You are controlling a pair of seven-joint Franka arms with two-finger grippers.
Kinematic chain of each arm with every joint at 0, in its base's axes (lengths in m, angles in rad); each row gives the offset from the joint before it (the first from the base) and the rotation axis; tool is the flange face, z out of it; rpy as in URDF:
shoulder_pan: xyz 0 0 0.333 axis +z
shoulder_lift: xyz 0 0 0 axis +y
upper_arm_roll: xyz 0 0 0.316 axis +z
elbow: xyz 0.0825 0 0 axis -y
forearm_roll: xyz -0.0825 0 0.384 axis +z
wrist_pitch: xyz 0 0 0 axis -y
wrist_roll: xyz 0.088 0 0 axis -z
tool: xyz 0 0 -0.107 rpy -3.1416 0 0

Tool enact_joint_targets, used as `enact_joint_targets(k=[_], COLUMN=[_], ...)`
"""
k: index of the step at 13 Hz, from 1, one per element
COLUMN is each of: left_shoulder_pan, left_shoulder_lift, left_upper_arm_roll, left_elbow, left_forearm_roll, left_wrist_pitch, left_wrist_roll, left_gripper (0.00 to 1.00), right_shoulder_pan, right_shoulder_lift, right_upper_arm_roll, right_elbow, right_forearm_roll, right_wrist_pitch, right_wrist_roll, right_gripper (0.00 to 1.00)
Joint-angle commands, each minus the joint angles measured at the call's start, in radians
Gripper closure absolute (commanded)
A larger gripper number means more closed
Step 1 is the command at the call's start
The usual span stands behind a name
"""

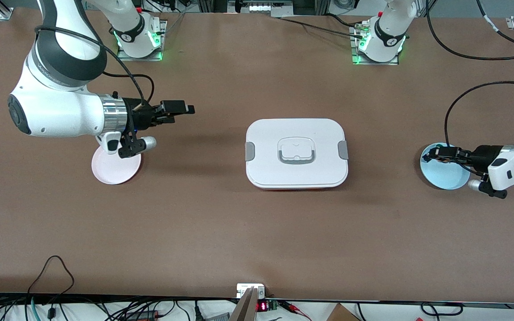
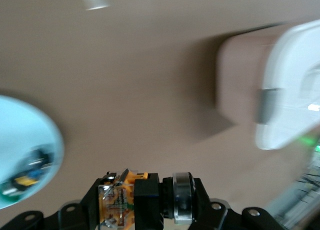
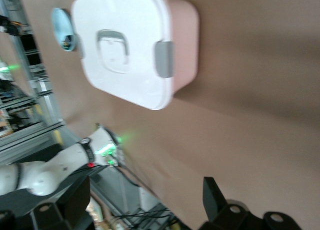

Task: Transfer orange switch to right arm and place
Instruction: 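Carry the orange switch over the white box toward the right gripper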

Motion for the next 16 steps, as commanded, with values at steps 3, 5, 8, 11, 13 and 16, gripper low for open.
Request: enact_joint_targets(k=[3,5,8,11,13,16], left_shoulder_pan=[-0.004,-0.001,-0.014,-0.048,-0.131,-0.203], left_shoulder_lift=[0.019,0.019,0.021,0.045,0.050,0.026], left_upper_arm_roll=[-0.069,-0.095,-0.148,-0.230,-0.238,-0.311], left_elbow=[0.023,0.023,0.009,-0.041,-0.052,-0.073], left_forearm_roll=[-0.267,-0.375,-0.518,-0.689,-0.790,-0.872], left_wrist_pitch=[-0.047,-0.047,-0.009,0.008,0.077,0.219], left_wrist_roll=[0.198,0.302,0.561,0.747,0.871,0.939], left_gripper=[0.75,0.75,0.76,0.75,0.75,0.75], right_shoulder_pan=[0.007,0.007,0.020,0.036,0.037,0.031], right_shoulder_lift=[0.099,0.102,0.120,0.122,0.122,0.122], right_upper_arm_roll=[-0.002,-0.002,-0.002,-0.002,-0.002,-0.004], right_elbow=[0.019,0.019,0.019,0.019,0.019,0.019], right_forearm_roll=[0.288,0.351,0.418,0.475,0.498,0.529], right_wrist_pitch=[-0.009,-0.011,-0.011,-0.001,0.000,-0.009], right_wrist_roll=[-0.010,-0.008,0.004,0.007,0.007,0.007], right_gripper=[0.00,0.00,0.00,0.00,0.00,0.00])
